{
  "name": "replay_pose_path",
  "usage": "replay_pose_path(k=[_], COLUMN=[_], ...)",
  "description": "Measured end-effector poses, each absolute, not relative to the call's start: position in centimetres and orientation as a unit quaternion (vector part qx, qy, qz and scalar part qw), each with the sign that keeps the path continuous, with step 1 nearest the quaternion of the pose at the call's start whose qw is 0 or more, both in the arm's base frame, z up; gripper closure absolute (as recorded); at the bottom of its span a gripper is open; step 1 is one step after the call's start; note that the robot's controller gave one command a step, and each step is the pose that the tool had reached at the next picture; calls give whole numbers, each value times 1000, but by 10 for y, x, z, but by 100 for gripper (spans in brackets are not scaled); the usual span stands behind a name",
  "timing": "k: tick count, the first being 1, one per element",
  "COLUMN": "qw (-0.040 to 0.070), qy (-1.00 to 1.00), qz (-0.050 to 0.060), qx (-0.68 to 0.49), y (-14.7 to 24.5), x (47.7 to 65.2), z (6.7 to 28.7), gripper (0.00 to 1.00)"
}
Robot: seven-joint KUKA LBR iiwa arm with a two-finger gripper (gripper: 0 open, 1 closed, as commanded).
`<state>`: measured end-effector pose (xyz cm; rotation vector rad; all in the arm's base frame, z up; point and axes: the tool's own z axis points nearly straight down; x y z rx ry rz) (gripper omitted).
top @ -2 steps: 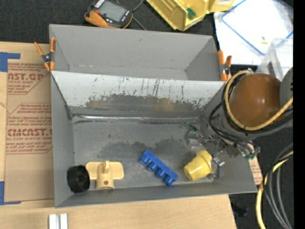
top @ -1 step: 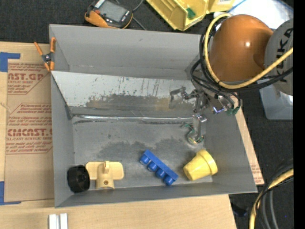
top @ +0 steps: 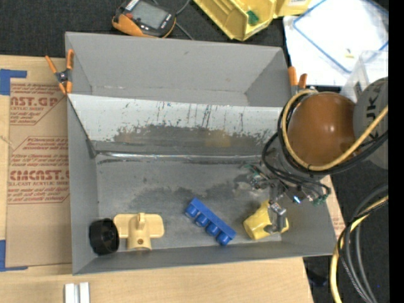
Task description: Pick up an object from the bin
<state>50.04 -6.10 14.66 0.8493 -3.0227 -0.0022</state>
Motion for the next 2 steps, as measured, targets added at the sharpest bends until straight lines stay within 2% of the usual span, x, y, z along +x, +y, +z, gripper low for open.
replay_pose_path(k=[1,2], qw=[-23,2], qy=[-969,-959], qz=[3,0], qx=[245,284], y=[-15,-98], x=[556,482], z=[171,94], gripper=[0,0])
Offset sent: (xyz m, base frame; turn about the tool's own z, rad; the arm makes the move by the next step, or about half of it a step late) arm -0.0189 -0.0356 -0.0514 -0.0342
